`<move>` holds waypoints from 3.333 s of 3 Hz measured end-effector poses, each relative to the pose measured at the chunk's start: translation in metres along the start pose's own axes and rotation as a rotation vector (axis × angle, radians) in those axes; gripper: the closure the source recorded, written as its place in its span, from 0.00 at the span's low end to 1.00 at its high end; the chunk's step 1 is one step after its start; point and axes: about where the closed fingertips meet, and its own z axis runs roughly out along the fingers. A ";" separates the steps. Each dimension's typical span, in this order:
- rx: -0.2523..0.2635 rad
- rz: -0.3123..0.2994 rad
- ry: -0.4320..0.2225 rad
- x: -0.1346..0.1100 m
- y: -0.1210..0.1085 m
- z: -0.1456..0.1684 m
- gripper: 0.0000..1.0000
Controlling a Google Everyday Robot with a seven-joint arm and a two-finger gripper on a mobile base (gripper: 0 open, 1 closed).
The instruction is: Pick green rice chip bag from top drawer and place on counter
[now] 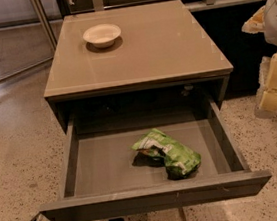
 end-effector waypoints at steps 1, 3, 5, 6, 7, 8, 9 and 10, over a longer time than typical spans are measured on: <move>0.015 0.004 -0.006 -0.002 -0.001 0.000 0.00; 0.066 0.065 -0.087 -0.014 -0.007 0.049 0.00; 0.012 0.093 -0.174 -0.048 -0.012 0.146 0.00; -0.060 0.089 -0.187 -0.065 0.001 0.201 0.00; -0.064 0.090 -0.187 -0.065 0.002 0.204 0.00; -0.066 0.051 -0.153 -0.065 0.008 0.218 0.00; -0.063 0.038 -0.150 -0.066 0.014 0.241 0.00; -0.062 0.056 -0.163 -0.073 0.021 0.272 0.00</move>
Offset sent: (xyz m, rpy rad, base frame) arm 0.0243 0.0066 -0.0374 0.0743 -0.1056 -0.0896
